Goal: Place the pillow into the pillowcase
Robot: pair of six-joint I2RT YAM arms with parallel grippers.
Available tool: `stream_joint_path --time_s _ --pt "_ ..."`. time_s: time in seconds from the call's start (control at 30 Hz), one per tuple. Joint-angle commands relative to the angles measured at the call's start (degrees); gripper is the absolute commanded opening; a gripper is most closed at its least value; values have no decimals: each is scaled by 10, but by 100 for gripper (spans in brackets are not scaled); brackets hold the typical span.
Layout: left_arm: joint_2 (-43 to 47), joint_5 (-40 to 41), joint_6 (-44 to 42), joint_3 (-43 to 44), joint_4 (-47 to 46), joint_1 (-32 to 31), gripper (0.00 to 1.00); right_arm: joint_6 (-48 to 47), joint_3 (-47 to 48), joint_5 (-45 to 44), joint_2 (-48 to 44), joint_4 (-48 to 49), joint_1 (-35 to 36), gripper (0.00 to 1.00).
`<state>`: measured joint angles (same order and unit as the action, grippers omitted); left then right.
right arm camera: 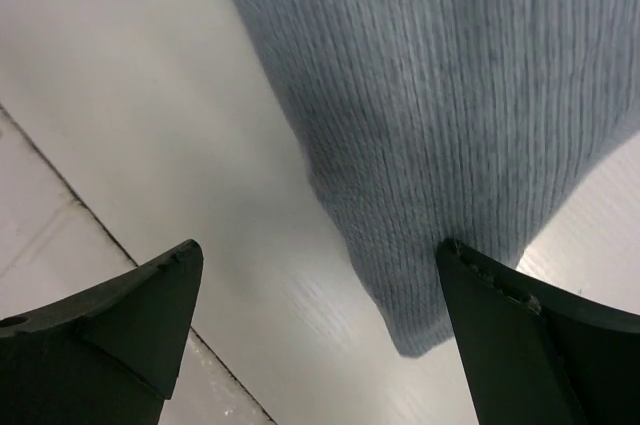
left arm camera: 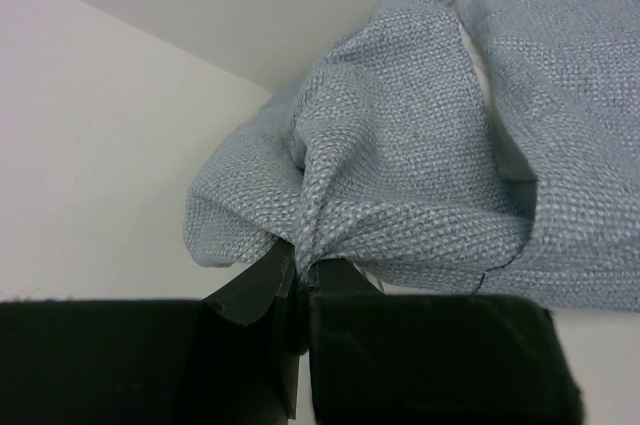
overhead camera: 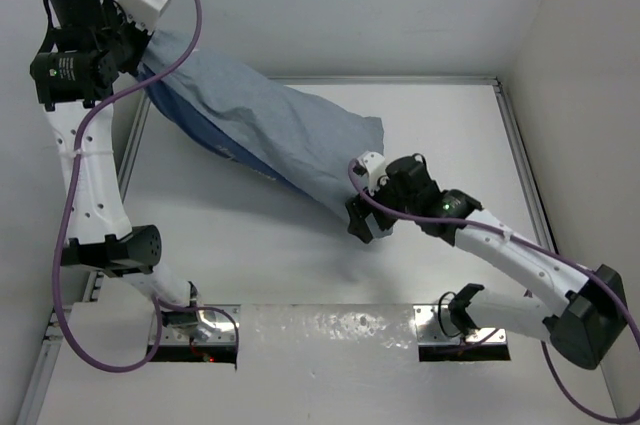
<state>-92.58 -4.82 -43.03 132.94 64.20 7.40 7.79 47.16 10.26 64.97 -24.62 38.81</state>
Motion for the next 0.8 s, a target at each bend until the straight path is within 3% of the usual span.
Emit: stream_joint_path --time_s 0.0,0.17,0.37,0.43,0.53,0.6,0.63,0.77 --pt "13 6 6 0 -49 -1 0 49 -45 -98 -37 73 35 99" --pt "18 -12 5 -1 -46 -1 0 71 -83 -285 5 156 61 99" --pt "22 -13 4 -8 -45 -1 0 59 -156 -303 64 291 65 99" --pt "23 -14 4 -10 -44 -1 0 75 -167 -350 83 339 65 97" --pt "22 -14 7 -8 -44 -1 0 100 -162 -426 101 374 65 67" --pt "21 -13 8 -7 -45 -1 0 94 -152 -428 102 398 65 20" --pt "22 -9 8 -8 -46 0 0 95 -145 -436 95 396 65 2" --pt "28 30 3 -14 -58 -1 0 79 -79 -494 31 290 65 0"
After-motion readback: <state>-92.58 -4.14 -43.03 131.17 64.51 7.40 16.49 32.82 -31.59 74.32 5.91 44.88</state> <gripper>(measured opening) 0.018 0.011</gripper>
